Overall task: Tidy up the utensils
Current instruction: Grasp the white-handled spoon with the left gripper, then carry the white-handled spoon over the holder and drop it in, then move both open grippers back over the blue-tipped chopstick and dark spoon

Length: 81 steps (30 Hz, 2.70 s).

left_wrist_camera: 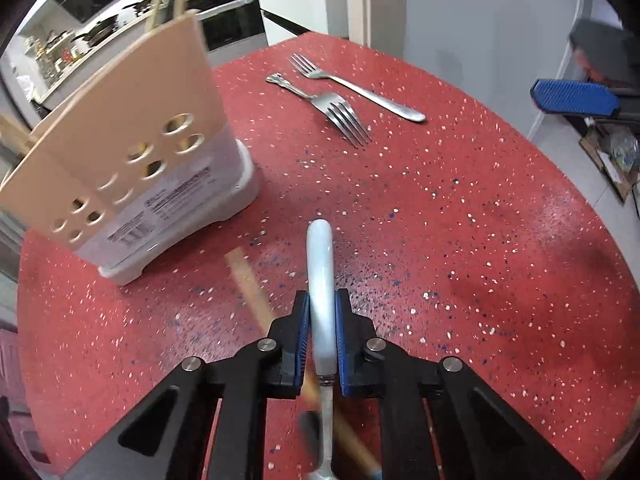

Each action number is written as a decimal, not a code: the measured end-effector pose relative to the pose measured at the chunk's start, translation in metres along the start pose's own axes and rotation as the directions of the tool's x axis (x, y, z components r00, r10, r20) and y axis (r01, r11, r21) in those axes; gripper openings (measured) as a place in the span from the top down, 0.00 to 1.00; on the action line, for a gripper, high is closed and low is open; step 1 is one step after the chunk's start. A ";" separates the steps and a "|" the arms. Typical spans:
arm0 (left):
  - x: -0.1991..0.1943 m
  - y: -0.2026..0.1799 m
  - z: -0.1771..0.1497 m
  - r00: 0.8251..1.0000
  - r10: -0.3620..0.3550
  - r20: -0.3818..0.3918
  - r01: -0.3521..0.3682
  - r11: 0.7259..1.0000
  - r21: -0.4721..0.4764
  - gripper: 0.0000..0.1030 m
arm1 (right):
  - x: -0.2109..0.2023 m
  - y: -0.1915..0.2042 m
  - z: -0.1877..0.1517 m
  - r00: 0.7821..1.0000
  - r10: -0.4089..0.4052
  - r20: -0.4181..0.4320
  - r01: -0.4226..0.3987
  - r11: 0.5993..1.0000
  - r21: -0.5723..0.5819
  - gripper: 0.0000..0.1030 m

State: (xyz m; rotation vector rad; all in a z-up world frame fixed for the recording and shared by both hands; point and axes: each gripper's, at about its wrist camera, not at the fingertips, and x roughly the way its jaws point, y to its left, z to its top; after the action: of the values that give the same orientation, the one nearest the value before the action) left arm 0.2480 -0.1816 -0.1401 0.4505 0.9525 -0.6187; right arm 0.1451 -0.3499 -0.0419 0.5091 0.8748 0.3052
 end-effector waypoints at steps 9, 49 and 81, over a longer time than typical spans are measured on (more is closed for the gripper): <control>-0.079 0.036 -0.017 0.987 0.002 0.163 0.029 0.983 -0.182 0.66 | 0.004 0.007 0.001 1.000 0.012 -0.004 -0.012 1.000 -0.011 0.30; -0.243 0.180 0.062 0.829 0.258 0.496 0.014 0.877 -0.479 0.67 | 0.016 0.019 0.024 1.000 0.017 -0.019 -0.018 0.997 -0.073 0.30; -0.190 0.131 -0.025 0.902 0.334 0.272 -0.156 0.842 -0.517 0.00 | 0.052 0.036 -0.005 0.991 -0.019 -0.133 0.009 0.997 -0.077 0.20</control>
State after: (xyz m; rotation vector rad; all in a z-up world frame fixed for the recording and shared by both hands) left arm 0.2380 -0.0152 0.0215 0.0022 0.6529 -0.1909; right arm 0.1707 -0.2947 -0.0590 0.4149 0.9929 0.3619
